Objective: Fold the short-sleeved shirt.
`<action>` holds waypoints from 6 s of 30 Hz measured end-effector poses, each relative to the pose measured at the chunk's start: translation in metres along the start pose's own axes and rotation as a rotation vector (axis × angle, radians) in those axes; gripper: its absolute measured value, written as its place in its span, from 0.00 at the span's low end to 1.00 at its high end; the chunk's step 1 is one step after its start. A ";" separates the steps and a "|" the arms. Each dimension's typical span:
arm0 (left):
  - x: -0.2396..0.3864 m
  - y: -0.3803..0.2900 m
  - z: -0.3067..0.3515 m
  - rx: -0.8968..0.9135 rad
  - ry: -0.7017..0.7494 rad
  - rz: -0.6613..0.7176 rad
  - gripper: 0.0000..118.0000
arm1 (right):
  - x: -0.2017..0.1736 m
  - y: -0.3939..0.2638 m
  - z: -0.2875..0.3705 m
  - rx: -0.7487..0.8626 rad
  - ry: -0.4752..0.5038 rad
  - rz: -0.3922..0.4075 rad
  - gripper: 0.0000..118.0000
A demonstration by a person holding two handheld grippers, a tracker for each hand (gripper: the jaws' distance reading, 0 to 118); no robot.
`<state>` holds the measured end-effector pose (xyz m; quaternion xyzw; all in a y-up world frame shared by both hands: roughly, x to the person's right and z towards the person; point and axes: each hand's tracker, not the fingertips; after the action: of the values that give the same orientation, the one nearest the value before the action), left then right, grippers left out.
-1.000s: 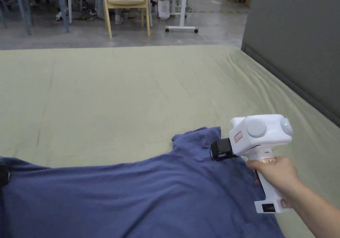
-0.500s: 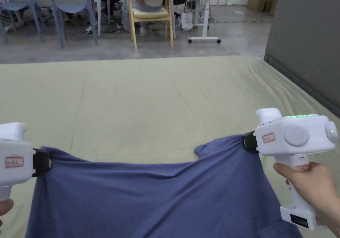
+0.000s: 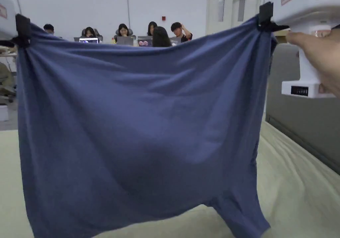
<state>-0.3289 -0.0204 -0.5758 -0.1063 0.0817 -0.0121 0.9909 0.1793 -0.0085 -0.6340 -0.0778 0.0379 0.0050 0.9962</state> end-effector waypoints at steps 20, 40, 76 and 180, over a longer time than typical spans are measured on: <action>0.014 -0.183 -0.182 -0.265 0.066 0.044 0.01 | -0.021 -0.187 -0.141 -0.271 -0.037 -0.024 0.04; 0.032 -0.375 -0.001 -0.353 -0.162 -0.043 0.01 | 0.027 -0.425 0.029 -0.403 0.131 -0.098 0.04; -0.011 -0.474 0.257 -0.610 -0.097 0.009 0.65 | 0.015 -0.492 0.294 -0.635 0.100 -0.040 0.94; 0.042 -0.478 0.205 -0.566 -0.065 0.040 0.00 | -0.038 -0.491 0.230 -0.552 0.168 -0.024 0.03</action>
<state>-0.2570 -0.4460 -0.2833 -0.3772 0.0522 0.0342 0.9240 0.1665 -0.4580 -0.3283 -0.3465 0.1167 -0.0030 0.9308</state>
